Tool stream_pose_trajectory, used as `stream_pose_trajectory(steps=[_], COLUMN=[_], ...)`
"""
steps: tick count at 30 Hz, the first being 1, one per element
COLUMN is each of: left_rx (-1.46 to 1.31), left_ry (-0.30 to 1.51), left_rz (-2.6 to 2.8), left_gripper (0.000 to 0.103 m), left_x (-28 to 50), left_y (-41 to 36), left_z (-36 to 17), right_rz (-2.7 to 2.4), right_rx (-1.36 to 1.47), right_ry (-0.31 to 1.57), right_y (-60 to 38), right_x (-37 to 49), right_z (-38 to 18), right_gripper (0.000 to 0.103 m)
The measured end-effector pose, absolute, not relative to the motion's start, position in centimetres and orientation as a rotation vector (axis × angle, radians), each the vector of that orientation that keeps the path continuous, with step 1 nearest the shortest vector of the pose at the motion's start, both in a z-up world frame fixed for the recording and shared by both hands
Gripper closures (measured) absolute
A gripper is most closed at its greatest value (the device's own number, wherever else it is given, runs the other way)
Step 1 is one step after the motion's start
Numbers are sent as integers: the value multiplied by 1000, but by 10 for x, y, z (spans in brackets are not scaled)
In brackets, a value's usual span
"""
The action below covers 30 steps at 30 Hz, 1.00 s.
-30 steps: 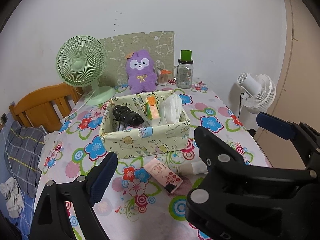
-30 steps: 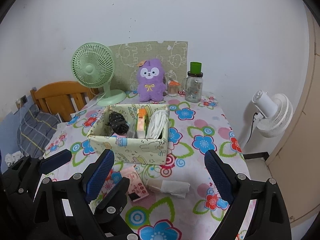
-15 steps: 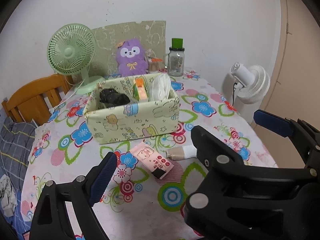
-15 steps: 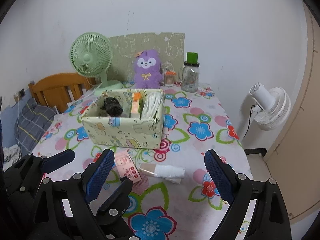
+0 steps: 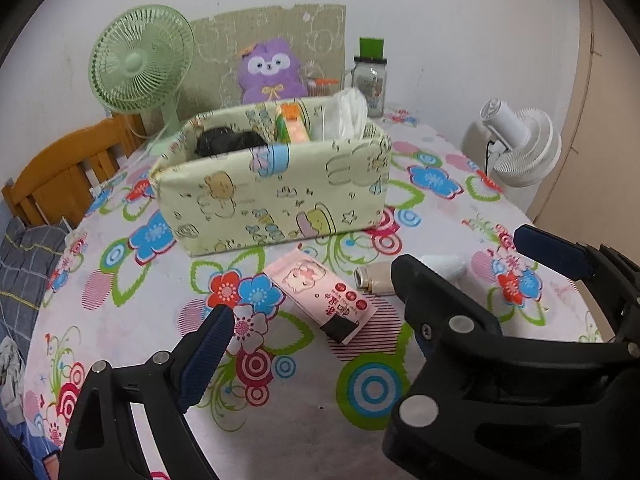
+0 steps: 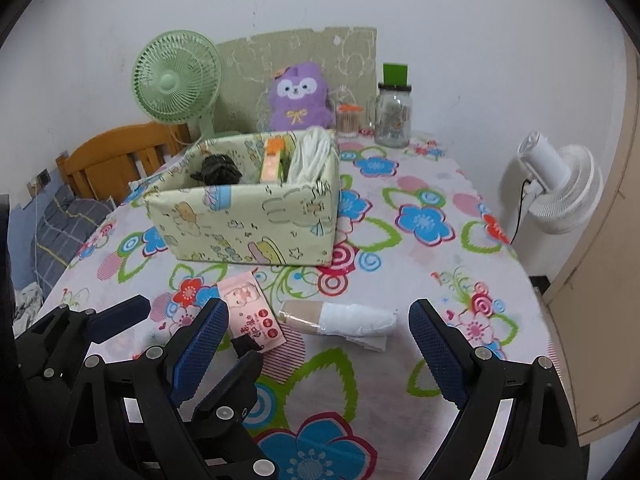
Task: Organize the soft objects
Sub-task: 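Move the left tool to the pink wipes packet while the right tool reaches the white roll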
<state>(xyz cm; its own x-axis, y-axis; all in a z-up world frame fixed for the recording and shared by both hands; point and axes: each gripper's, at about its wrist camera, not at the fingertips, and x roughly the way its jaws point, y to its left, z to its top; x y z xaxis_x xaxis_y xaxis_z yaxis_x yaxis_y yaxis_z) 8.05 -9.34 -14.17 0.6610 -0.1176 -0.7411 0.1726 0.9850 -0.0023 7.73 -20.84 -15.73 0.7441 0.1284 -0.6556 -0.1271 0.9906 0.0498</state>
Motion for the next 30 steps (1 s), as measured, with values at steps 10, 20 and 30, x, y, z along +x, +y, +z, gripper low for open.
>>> stream_pose_trajectory(steps=[10, 20, 30], left_rx=[60, 73, 65], left_ry=[917, 961, 970], left_rz=[-150, -136, -139], left_gripper=[10, 10, 10], left_x=[103, 124, 142], left_y=[-96, -103, -112], left_z=[-174, -190, -196], right_rz=[123, 107, 68], right_rx=[9, 34, 79], right_ry=[794, 855, 884], right_y=[-214, -224, -238], right_x=[101, 121, 136], right_z=[-187, -204, -210], right_gripper=[9, 9, 9])
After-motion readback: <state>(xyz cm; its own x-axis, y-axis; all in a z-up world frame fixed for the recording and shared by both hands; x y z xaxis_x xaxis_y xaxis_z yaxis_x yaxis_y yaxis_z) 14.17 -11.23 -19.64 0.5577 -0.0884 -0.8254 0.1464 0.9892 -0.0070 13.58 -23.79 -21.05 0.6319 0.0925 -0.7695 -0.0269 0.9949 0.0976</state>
